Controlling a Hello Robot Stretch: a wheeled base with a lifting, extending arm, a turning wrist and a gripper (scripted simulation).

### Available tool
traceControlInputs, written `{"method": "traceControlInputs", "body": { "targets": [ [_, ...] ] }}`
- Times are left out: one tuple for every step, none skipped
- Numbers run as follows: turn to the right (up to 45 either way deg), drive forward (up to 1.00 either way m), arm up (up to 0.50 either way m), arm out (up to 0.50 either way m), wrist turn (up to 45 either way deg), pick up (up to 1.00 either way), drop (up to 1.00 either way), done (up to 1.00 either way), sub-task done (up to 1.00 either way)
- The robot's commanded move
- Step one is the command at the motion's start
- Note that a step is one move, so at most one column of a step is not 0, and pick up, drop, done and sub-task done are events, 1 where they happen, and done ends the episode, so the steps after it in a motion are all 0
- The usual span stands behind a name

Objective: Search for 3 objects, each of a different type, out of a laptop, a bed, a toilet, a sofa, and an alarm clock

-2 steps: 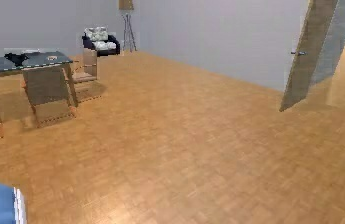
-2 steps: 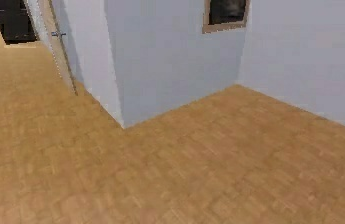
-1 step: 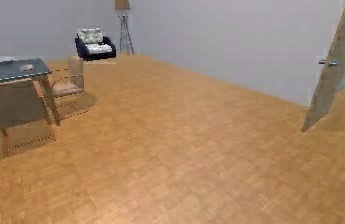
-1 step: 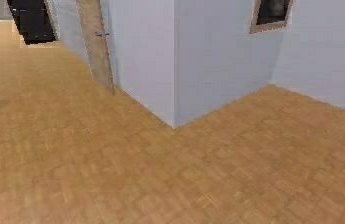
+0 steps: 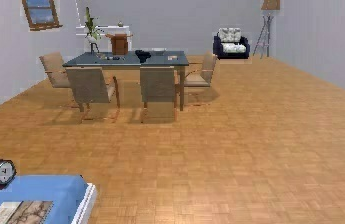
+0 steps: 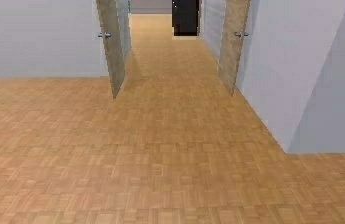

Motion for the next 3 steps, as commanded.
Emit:
{"method": "traceControlInputs", "body": {
  "targets": [
    [0.0, 0.75, 0.0, 0.0, 0.0, 0.0, 0.0, 0.0, 0.0],
    [-45.0, 0.0, 0.0, 0.0, 0.0, 0.0, 0.0, 0.0, 0.0],
    [-27.0, 0.0, 0.0, 0.0, 0.0, 0.0, 0.0, 0.0, 0.0]
  ]
}}
